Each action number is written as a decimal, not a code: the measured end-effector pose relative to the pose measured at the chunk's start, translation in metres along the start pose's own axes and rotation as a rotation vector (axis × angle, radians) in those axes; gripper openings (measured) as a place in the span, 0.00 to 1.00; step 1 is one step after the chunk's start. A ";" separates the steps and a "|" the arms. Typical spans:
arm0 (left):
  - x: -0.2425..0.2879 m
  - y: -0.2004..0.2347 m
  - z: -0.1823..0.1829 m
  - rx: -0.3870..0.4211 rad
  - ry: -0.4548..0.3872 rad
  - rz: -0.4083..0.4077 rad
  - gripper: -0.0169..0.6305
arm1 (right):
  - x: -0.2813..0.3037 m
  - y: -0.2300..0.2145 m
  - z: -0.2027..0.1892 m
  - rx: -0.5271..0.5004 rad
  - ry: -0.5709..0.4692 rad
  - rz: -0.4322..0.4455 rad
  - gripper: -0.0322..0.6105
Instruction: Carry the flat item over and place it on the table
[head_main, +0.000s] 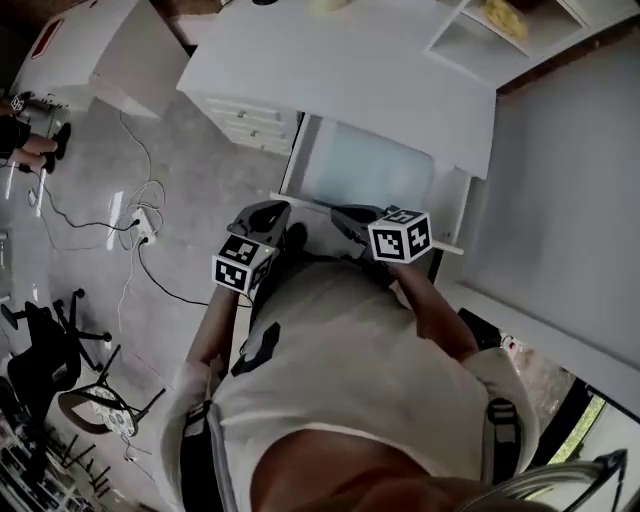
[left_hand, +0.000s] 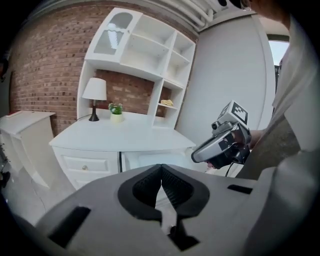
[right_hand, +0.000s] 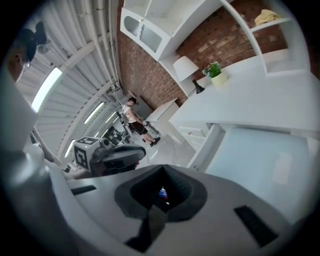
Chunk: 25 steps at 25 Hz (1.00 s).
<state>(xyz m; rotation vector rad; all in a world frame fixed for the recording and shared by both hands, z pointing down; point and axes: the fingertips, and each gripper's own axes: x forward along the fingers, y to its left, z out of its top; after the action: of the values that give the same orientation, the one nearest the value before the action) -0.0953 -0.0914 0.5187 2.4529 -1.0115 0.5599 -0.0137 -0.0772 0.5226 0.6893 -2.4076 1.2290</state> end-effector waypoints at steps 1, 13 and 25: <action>0.009 0.001 0.001 0.006 0.017 -0.027 0.06 | -0.005 -0.007 0.002 0.028 -0.019 -0.027 0.07; 0.102 0.031 -0.013 0.110 0.211 -0.227 0.06 | -0.032 -0.049 -0.017 0.264 -0.095 -0.266 0.07; 0.170 0.046 -0.031 -0.062 0.350 -0.155 0.06 | -0.085 -0.143 -0.048 0.413 -0.041 -0.309 0.07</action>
<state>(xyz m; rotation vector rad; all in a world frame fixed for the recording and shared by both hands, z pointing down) -0.0242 -0.1997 0.6419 2.2492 -0.6815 0.8535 0.1412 -0.0879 0.5999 1.1647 -1.9876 1.5958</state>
